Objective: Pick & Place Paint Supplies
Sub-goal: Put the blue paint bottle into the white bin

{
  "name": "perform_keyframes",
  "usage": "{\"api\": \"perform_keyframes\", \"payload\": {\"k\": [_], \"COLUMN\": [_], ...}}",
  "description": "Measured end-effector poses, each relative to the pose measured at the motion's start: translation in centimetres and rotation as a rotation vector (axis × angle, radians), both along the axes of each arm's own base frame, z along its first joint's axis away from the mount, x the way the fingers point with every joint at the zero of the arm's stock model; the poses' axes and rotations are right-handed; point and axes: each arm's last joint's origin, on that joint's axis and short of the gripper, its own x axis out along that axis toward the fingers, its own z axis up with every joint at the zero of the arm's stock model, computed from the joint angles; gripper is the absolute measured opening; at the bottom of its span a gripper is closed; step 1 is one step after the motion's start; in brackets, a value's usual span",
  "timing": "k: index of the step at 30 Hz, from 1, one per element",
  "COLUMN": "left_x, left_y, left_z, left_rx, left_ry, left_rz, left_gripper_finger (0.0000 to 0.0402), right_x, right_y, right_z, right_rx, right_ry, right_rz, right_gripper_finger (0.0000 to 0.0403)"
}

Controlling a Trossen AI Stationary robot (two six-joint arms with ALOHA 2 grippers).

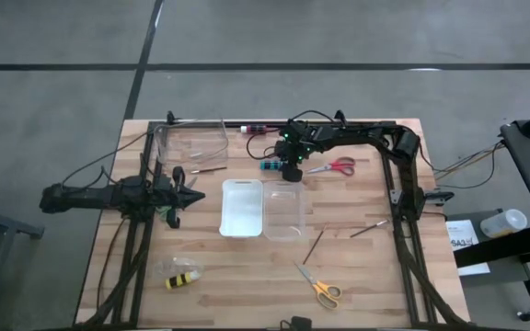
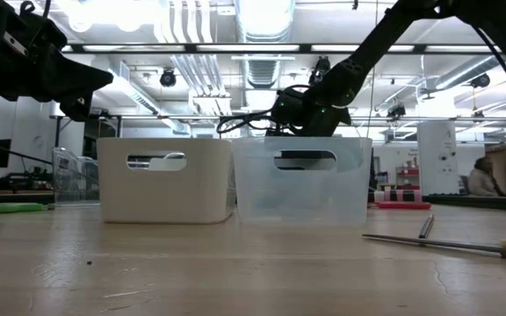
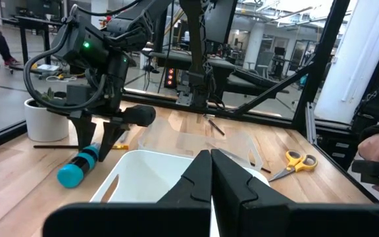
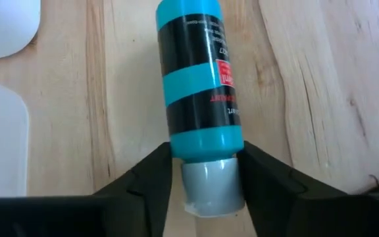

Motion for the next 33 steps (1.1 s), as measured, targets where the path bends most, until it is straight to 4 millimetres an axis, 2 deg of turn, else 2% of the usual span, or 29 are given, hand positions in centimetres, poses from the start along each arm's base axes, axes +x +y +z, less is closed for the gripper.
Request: {"api": "perform_keyframes", "payload": {"k": [6, 20, 33], "left_x": [0.0, 0.0, 0.0], "left_y": [0.0, 0.0, 0.0], "left_z": [0.0, 0.0, 0.0], "left_rx": [0.0, 0.0, 0.0], "left_ry": [0.0, 0.0, 0.0], "left_rz": [0.0, 0.0, 0.0], "left_gripper_finger": [0.0001, 0.0001, 0.0001], "right_x": [0.0, 0.0, -0.3], "right_y": [0.0, 0.0, -0.1], "right_z": [0.0, 0.0, 1.7], "right_rx": [-0.003, -0.004, -0.051], "right_ry": [0.001, 0.001, -0.021], "right_rz": [0.003, 0.003, -0.011], "right_gripper_finger": [0.0113, 0.0111, 0.0111]}}
